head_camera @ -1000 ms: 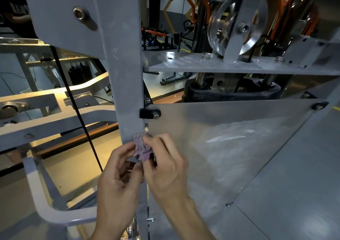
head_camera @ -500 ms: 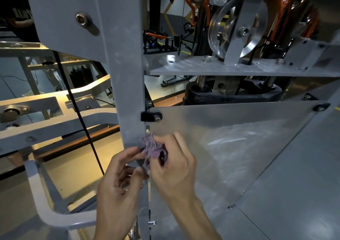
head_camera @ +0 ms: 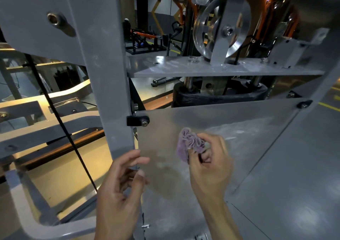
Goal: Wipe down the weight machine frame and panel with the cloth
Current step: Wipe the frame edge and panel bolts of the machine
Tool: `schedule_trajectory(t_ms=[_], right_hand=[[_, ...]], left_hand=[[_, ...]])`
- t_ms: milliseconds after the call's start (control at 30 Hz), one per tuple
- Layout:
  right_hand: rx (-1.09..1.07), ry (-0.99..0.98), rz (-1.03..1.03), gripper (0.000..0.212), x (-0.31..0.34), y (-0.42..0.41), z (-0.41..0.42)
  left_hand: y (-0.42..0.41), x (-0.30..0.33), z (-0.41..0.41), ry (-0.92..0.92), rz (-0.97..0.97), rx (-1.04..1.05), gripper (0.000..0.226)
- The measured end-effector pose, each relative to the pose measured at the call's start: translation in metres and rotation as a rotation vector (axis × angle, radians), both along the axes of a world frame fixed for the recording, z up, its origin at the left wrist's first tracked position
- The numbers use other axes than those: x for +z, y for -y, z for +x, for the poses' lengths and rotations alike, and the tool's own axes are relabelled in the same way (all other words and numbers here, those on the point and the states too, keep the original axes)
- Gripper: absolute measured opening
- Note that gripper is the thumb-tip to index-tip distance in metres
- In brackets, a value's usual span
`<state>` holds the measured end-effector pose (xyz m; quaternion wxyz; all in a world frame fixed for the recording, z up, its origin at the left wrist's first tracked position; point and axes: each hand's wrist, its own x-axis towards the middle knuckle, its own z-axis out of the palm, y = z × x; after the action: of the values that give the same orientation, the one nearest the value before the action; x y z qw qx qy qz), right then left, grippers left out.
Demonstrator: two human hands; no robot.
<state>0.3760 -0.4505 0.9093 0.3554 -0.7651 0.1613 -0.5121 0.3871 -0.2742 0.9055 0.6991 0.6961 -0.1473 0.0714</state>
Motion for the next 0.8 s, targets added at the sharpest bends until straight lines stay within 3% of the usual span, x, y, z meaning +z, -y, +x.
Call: schedule_trajectory(t_ms=[200,333,533,667,800], right_hand=[[0.139,0.049,-0.21,0.028,-0.003,-0.038,0.012],[0.164,0.034,-0.217,0.026,0.001,-0.015,0.006],[-0.071,0.067,-0.085,0.048,0.012,0.029,-0.001],[0.12,0.075,-0.163,0.018,-0.001,-0.02,0.014],[0.228,0.023,-0.217,0.022,0.002,-0.014,0.009]], left_hand=[[0.011,-0.002,0.004,0.018,-0.002,-0.042,0.055],[0.014,0.0,0.007,0.034,0.009,-0.068,0.058],[0.02,0.0,0.008,0.053,-0.03,-0.081,0.03],[0.025,-0.002,0.009,0.063,-0.014,-0.105,0.035],[0.029,-0.001,0.011,0.057,0.026,-0.109,0.048]])
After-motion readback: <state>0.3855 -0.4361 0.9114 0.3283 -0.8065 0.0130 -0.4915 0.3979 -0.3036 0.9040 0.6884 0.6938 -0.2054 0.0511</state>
